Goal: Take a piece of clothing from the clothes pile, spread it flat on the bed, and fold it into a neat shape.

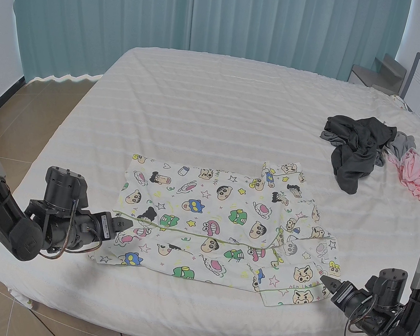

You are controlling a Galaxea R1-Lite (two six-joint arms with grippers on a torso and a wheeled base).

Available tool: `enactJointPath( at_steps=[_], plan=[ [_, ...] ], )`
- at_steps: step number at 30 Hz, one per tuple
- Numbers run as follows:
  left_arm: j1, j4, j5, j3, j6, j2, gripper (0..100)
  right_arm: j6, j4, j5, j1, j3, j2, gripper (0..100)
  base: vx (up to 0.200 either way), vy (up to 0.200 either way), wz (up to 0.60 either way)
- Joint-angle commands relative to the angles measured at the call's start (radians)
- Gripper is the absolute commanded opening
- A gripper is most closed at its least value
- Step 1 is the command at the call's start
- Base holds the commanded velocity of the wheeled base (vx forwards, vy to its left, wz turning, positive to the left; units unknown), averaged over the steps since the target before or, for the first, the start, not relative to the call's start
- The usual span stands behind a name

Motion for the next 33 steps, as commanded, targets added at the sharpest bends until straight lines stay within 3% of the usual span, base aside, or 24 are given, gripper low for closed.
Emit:
enactJointPath(
  at_steps=[1,3,5,7,13,15,18,23,33],
  plan=[
    [0.119,0.004,-0.151,-0.033,0.178,0.016,100,-0.138,-0.013,0.187,-0.130,-0.014,-0.056,100,0.000,0.000,0.00],
    [0.142,0.018,-0.208,-0.042,0.235,0.016,100,-0.210,-0.012,0.267,-0.157,-0.037,-0.051,100,0.000,0.000,0.00],
    [0.154,0.044,-0.245,-0.061,0.262,0.017,100,-0.257,-0.004,0.304,-0.167,-0.061,-0.042,100,0.000,0.000,0.00],
    [0.169,0.134,-0.309,-0.117,0.297,0.031,100,-0.308,0.013,0.357,-0.167,-0.130,-0.010,100,0.000,0.000,0.00],
    [0.192,0.219,-0.442,-0.194,0.396,0.109,100,-0.418,0.274,0.377,-0.142,-0.356,0.038,100,0.000,0.000,0.00],
    [0.194,0.217,-0.452,-0.196,0.416,0.122,100,-0.434,0.314,0.385,-0.142,-0.385,0.039,100,0.000,0.000,0.00],
    [0.195,0.217,-0.484,-0.217,0.465,0.178,100,-0.458,0.439,0.456,-0.137,-0.471,0.045,100,0.000,0.000,0.00],
    [0.192,0.222,-0.513,-0.269,0.463,0.220,100,-0.506,0.519,0.463,-0.134,-0.566,0.093,100,0.000,0.000,0.00],
    [0.194,0.219,-0.518,-0.326,0.458,0.255,100,-0.517,0.562,0.466,-0.134,-0.601,0.113,100,0.000,0.000,0.00]
  ],
)
